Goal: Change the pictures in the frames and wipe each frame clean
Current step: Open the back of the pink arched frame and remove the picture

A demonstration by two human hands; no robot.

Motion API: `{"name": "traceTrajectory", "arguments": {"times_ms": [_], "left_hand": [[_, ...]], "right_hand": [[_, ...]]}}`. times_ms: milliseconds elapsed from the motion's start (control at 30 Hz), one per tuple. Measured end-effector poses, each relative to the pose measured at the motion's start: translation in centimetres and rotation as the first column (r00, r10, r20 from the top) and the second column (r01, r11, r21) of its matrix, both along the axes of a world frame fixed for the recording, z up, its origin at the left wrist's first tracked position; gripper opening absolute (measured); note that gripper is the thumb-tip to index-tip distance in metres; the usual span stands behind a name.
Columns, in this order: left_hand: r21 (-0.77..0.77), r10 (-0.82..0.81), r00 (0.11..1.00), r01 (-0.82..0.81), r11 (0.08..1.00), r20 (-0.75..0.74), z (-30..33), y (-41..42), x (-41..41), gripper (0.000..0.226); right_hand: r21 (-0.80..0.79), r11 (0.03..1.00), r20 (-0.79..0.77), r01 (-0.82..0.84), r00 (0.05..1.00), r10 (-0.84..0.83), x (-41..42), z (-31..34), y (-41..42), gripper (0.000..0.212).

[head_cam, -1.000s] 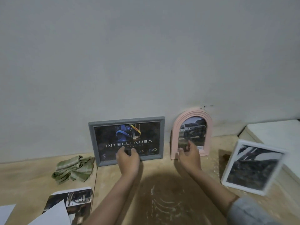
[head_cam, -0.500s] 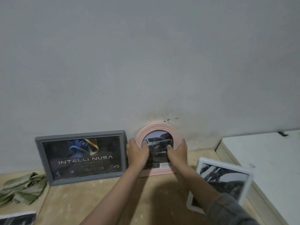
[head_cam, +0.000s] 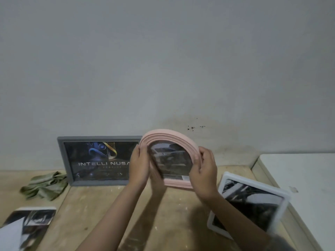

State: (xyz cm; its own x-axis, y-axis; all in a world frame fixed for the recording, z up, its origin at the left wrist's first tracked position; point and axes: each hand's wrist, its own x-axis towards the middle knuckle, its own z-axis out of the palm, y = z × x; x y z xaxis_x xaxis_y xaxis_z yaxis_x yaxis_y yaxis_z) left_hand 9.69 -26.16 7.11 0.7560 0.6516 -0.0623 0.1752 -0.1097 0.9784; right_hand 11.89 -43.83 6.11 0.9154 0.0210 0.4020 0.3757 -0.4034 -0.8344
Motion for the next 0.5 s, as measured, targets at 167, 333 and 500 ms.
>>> {"name": "traceTrajectory", "arguments": {"times_ms": [167,333,500], "left_hand": [[-0.591,-0.036,0.999,0.034,0.806,0.008,2.4,1.1,-6.1,0.041],[-0.748,-0.039,0.999,0.001,0.664,-0.033,1.5,2.7,-11.9,0.014],[-0.809,-0.121,0.986,-0.025,0.587,-0.118,-1.2,4.7,-16.9,0.019]], "right_hand": [[-0.158,0.965,0.291,-0.211,0.923,0.250,-5.8,-0.1,-0.3,0.018],[-0.445,0.889,0.536,-0.106,0.764,0.359,-12.8,-3.5,0.5,0.021],[-0.611,0.758,0.242,-0.229,0.857,0.455,-18.1,-6.6,0.7,0.032]]}}
